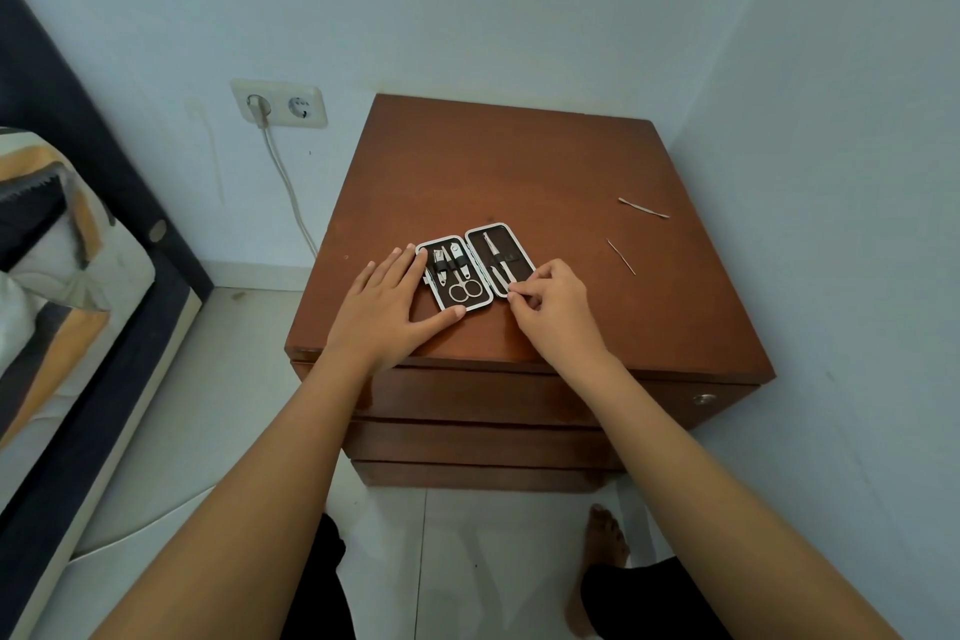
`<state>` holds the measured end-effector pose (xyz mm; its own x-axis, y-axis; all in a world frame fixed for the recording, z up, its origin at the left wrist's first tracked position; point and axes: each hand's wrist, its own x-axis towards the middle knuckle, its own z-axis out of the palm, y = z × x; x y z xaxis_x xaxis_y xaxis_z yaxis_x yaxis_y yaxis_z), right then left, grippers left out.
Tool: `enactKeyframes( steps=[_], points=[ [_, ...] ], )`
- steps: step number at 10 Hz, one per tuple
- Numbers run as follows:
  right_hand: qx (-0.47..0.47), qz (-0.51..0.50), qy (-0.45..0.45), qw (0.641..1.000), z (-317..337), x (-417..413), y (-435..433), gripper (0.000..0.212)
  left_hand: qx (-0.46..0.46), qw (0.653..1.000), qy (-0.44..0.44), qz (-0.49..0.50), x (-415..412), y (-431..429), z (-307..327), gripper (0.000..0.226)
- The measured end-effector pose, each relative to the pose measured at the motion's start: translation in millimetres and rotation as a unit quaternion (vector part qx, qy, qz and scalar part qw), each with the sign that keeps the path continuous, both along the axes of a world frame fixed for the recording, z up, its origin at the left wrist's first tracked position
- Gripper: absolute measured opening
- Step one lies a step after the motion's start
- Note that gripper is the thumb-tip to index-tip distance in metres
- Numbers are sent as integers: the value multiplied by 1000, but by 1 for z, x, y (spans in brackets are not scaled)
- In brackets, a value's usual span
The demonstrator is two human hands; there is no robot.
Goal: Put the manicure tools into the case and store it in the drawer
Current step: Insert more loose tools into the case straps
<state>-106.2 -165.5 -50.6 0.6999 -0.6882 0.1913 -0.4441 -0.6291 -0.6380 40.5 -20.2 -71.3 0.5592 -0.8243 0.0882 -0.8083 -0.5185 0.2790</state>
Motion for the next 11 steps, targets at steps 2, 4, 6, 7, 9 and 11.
enactKeyframes(
  steps=[2, 4, 6, 7, 9, 11],
  points=[
    [1, -7, 16, 1000, 3, 0, -1, 21, 3, 1000, -1, -1, 1, 0, -1, 101],
    [-9, 13, 32, 999, 8, 9, 6, 24, 4, 1000, -1, -1, 1, -1, -2, 100],
    [-118, 44, 24, 992, 3, 4, 14, 25, 1, 1000, -1, -2, 1, -1, -2, 99],
    [-178, 48, 26, 983, -3, -4, 13, 25, 0, 1000, 3, -2, 1, -1, -2, 99],
    [-220, 71, 69, 970, -7, -3, 9, 34, -1, 1000, 1, 0, 2, 0, -2, 98],
    [-218, 102, 103, 965, -4, 3, -2, 41, -4, 1000, 3, -1, 0, 0, -1, 98]
  ],
)
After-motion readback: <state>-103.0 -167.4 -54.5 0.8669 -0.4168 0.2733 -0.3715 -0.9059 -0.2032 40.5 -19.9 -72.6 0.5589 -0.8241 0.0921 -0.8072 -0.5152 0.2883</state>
